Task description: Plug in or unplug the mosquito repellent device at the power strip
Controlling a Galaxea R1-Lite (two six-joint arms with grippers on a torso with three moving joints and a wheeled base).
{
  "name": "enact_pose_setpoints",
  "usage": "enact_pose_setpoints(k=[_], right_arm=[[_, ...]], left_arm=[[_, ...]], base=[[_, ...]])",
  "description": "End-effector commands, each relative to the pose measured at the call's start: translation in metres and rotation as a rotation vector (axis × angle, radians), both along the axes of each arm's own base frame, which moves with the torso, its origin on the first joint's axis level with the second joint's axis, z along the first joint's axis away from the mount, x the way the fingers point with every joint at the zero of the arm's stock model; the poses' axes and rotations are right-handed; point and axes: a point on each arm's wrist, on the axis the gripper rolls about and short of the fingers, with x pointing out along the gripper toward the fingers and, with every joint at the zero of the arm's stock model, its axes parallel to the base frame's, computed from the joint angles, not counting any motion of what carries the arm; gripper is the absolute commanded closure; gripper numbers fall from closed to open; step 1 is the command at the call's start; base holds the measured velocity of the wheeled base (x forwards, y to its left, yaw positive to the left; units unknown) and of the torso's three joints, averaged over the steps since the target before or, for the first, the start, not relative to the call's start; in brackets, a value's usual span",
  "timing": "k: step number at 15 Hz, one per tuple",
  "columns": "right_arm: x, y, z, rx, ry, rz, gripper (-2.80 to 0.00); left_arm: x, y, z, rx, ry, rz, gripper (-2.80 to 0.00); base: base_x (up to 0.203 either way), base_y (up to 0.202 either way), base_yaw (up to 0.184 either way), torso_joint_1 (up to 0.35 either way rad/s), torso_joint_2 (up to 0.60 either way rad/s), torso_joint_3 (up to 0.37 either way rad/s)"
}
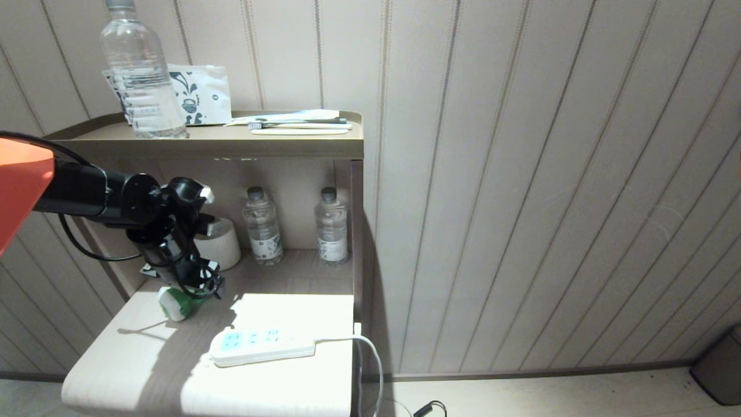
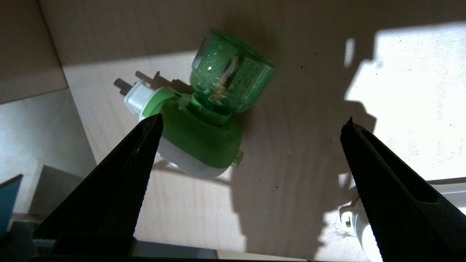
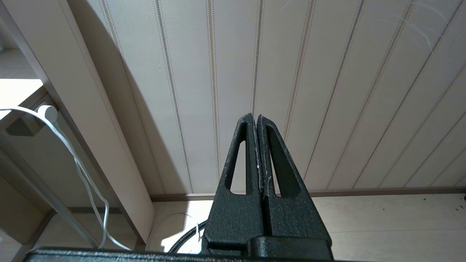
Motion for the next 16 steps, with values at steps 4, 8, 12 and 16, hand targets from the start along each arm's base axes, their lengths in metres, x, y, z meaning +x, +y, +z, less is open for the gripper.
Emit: enact_pose_setpoints(k=[4, 8, 12, 16], right_arm=[[0.000, 0.000, 0.000, 0.000, 0.001, 0.000, 0.00], [0.000, 0.000, 0.000, 0.000, 0.000, 0.000, 0.00], [0.000, 0.000, 0.000, 0.000, 0.000, 0.000, 0.00], [0.000, 0.000, 0.000, 0.000, 0.001, 0.000, 0.00]], left_arm=[[0.011, -0.005, -0.019, 0.025, 0.047, -0.059, -2.80], [0.020, -0.006, -0.023, 0.042, 0.048, -0.111, -2.80], [0.027, 0.001, -0.018, 0.047, 0.031, -0.132, -2.80], [0.026, 0.013, -0.013, -0.005, 0.028, -0.179, -2.80]], base=[[0.000, 0.000, 0.000, 0.000, 0.00, 0.000], [0.000, 0.000, 0.000, 0.000, 0.00, 0.000], [0.000, 0.000, 0.000, 0.000, 0.00, 0.000], [0.000, 0.000, 0.000, 0.000, 0.00, 0.000]])
